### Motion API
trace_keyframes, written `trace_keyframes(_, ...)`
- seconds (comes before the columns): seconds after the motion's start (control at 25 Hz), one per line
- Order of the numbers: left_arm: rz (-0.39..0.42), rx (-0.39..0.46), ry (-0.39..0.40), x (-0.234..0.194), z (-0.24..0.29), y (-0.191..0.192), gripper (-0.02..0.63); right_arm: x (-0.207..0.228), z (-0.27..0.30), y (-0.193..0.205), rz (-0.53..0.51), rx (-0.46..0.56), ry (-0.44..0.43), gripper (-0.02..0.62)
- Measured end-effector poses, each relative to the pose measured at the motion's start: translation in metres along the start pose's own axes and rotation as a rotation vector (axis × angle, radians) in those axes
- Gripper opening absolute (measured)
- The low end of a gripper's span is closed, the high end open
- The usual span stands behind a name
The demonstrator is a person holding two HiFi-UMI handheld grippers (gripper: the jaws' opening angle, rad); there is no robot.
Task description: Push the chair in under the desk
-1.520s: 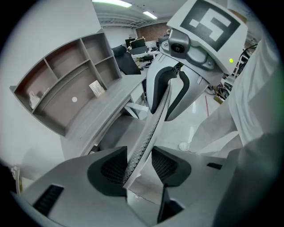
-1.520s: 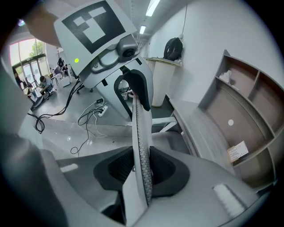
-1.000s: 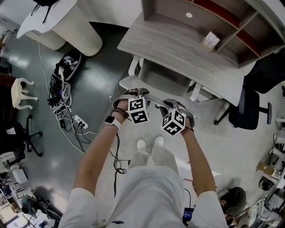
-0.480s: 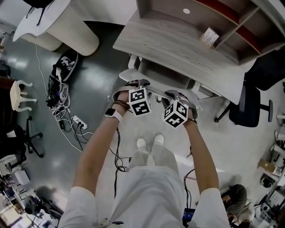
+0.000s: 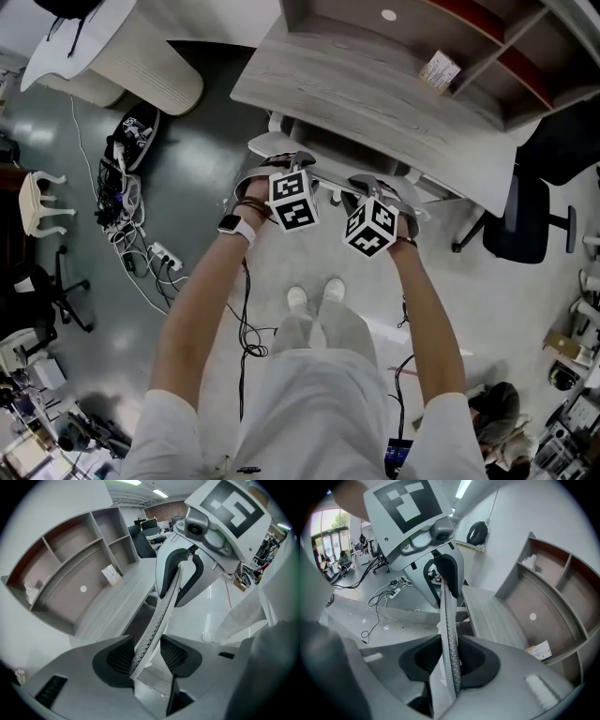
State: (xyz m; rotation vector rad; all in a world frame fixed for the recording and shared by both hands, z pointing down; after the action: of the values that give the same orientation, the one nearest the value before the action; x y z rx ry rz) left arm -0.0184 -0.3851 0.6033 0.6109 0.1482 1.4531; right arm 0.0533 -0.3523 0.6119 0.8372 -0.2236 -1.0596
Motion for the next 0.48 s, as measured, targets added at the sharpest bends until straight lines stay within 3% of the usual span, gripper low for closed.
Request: trace_keyframes(0.48, 0.013, -0.010, -0.014, -0.014, 0.007, -0.003, 0.179, 0.014, 0.005, -0.001, -0.011, 0.008, 0.022, 0.114)
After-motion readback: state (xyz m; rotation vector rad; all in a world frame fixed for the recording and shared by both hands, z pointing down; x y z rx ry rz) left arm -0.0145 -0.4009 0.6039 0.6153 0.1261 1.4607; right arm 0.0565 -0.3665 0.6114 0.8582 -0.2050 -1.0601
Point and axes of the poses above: the fingertips, and each gripper's own axes: z forward along the fingers, x to its right, y out of its underside, the point moved 3 cm from there along -z, backward along the fingers, and after that the axes turned 10 degrees about x, right-handed, at the moved point
